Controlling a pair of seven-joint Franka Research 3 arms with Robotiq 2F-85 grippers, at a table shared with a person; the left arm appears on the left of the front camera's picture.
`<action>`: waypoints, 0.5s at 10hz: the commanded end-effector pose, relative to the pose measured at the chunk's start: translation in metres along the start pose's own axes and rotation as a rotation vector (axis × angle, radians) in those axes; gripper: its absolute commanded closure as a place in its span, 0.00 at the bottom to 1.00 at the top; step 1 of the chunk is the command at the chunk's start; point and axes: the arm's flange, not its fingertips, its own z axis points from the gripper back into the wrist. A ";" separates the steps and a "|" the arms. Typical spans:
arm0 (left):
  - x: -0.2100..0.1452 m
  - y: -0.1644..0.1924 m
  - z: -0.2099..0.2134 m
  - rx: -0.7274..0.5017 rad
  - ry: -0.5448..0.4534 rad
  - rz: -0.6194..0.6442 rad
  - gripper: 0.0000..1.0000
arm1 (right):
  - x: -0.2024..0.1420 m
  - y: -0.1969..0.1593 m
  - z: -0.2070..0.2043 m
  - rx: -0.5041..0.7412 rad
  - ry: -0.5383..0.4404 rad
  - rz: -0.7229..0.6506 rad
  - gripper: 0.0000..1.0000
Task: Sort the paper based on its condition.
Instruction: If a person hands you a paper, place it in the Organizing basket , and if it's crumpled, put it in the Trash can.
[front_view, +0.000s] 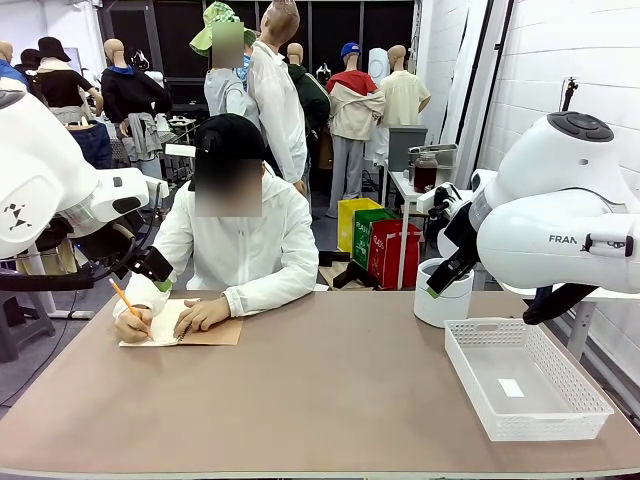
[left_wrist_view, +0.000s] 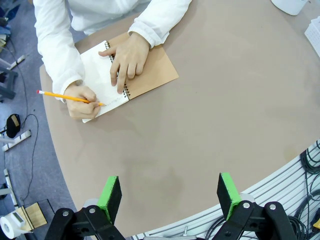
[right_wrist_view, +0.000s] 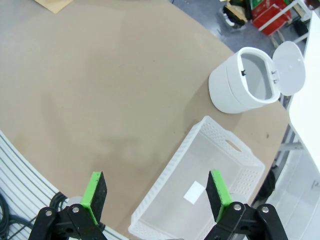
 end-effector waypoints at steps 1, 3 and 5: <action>0.000 0.000 0.001 0.000 -0.002 -0.001 0.00 | 0.000 0.000 0.000 -0.001 0.000 0.000 0.00; 0.000 0.000 0.001 0.000 -0.002 -0.001 0.00 | 0.000 0.000 0.000 -0.001 0.000 0.000 0.00; 0.000 0.000 0.001 0.000 -0.002 -0.001 0.00 | 0.000 0.000 0.000 -0.001 0.000 0.000 0.00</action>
